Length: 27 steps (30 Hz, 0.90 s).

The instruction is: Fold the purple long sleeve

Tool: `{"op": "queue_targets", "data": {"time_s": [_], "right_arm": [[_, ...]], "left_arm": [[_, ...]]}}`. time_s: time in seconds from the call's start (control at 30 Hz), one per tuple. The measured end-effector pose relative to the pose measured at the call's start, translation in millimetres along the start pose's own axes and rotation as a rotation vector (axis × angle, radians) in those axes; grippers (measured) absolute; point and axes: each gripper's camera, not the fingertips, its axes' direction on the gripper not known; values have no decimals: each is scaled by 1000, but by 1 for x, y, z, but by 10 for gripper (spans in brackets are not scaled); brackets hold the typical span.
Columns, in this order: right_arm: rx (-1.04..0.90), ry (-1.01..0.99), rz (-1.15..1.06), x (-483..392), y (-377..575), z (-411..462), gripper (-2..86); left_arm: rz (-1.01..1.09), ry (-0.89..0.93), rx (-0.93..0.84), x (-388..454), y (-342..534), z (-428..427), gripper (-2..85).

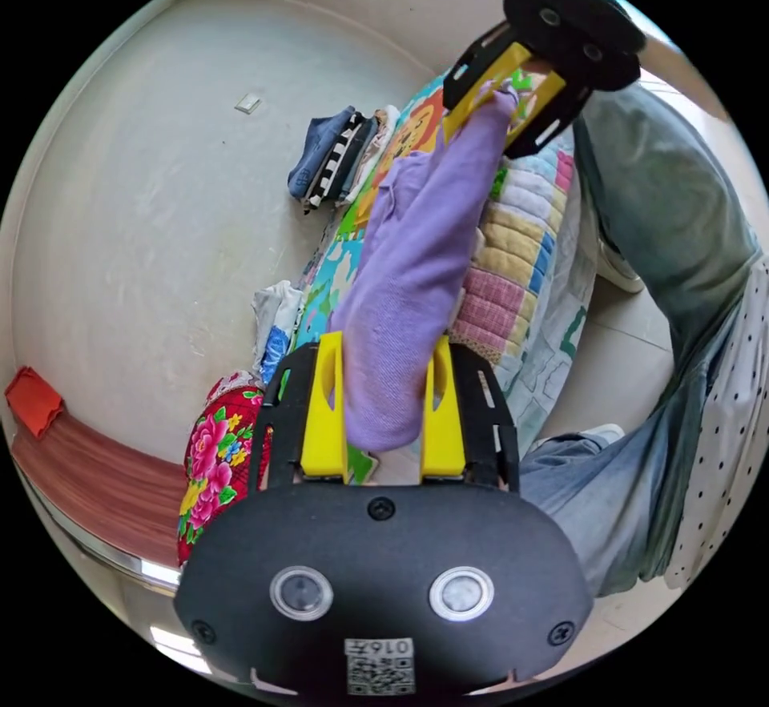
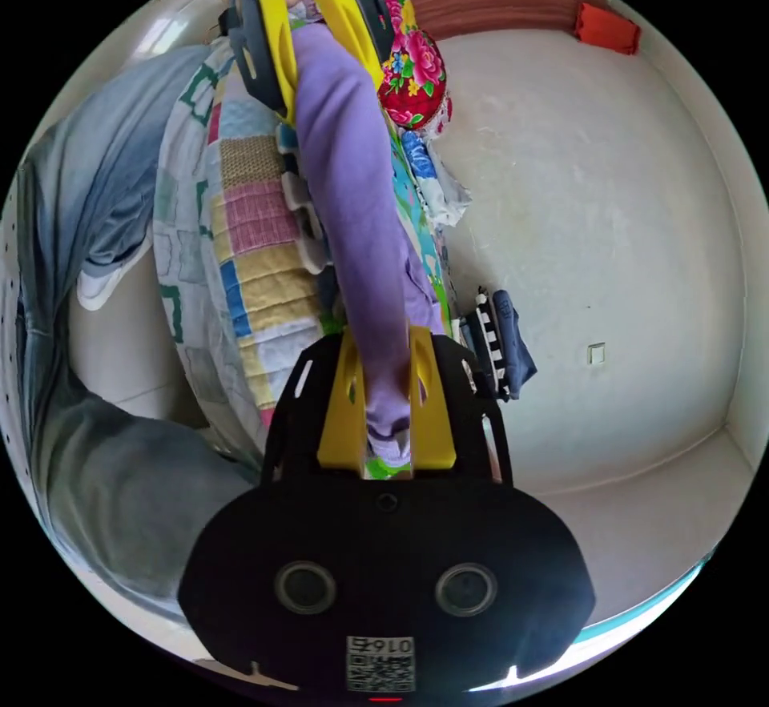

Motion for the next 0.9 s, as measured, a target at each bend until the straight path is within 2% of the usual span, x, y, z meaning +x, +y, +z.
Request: {"op": "queue_targets", "data": {"time_s": [0.23, 0.3, 0.47, 0.63, 0.9], "right_arm": [[-38, -71, -95, 17, -42, 56, 76], [-50, -126, -140, 28, -58, 68, 73], [-56, -502, -261, 87, -100, 103, 67], [10, -733, -414, 129, -135, 124, 63], [80, -777, -413, 215, -209, 204, 60]], "left_arm": [[150, 51, -42, -23, -16, 31, 126], [145, 158, -45, -53, -21, 36, 124], [196, 442, -62, -115, -33, 37, 122], [229, 620, -80, -178, -42, 45, 117], [138, 731, -82, -339, -60, 124, 112]]}}
